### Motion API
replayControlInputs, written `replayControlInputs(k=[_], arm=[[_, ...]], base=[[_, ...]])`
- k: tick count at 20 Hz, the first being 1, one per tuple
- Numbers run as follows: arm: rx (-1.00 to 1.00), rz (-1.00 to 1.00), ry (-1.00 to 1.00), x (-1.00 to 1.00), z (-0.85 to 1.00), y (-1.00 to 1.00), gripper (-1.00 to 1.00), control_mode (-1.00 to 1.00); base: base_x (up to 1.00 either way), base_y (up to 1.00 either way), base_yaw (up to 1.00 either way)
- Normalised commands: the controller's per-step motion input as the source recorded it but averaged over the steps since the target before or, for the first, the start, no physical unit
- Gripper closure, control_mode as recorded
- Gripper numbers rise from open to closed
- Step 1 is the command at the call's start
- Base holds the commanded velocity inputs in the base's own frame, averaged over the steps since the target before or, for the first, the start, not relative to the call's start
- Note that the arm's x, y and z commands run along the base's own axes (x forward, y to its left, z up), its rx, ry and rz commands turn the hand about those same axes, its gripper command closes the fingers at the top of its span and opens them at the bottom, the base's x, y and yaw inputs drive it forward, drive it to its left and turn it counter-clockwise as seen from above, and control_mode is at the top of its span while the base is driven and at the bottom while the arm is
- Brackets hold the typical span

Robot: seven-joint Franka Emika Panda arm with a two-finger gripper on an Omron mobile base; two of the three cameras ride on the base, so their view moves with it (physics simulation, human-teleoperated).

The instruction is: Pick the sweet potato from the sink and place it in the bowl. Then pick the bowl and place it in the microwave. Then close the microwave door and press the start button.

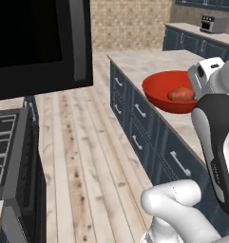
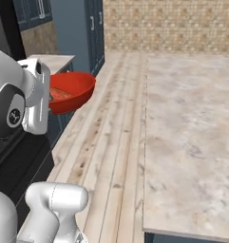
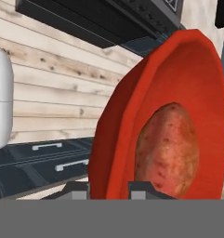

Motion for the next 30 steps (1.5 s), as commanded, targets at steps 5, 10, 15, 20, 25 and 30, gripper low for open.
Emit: replayControlInputs(k=[5, 10, 15, 20, 25, 30], arm=[[0.00, 0.00, 0.00, 0.00, 0.00, 0.00, 1.00, 1.00], [0.00, 0.00, 0.00, 0.00, 0.00, 0.00, 1.00, 1.00], [0.00, 0.00, 0.00, 0.00, 0.00, 0.00, 1.00, 1.00], [0.00, 0.00, 0.00, 0.00, 0.00, 0.00, 1.00, 1.00], [0.00, 0.00, 0.00, 0.00, 0.00, 0.00, 1.00, 1.00], [0.00, 0.00, 0.00, 0.00, 0.00, 0.00, 1.00, 1.00]], base=[[0.72, 0.01, 0.00], [0.70, 0.02, 0.01], [0.67, 0.00, 0.15], [0.61, 0.00, 0.24], [0.54, 0.00, 0.25], [0.51, 0.00, 0.43]])
